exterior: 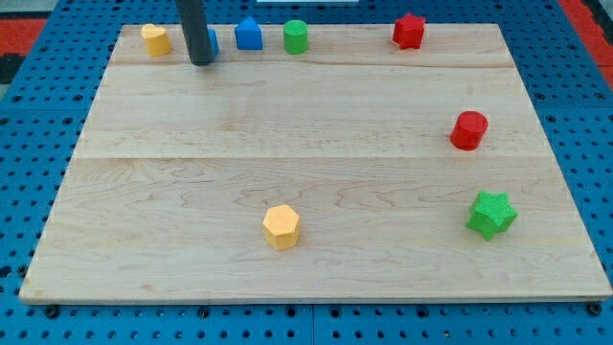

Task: Slide the red star towards left side of the green circle

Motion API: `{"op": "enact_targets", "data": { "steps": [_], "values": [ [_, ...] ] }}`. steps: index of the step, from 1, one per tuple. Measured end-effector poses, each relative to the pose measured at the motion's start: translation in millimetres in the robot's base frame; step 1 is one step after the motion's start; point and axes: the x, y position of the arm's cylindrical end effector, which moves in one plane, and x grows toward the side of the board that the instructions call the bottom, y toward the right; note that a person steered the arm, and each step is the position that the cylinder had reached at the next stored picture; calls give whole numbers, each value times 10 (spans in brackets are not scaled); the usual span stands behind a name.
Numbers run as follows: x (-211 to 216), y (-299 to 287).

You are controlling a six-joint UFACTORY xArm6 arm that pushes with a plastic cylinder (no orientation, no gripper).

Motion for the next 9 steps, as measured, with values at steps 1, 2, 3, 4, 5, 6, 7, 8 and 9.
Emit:
{"op": "enact_targets", "data": {
  "steps": [1,2,3,4,5,6,7,8,9],
  "values": [
    [-13,63],
    [0,158],
    [115,850],
    [106,2344],
    [-206,3263],
    [-387,3544],
    [-424,3706],
    [-626,3956],
    [-623,3869]
  ]
}}
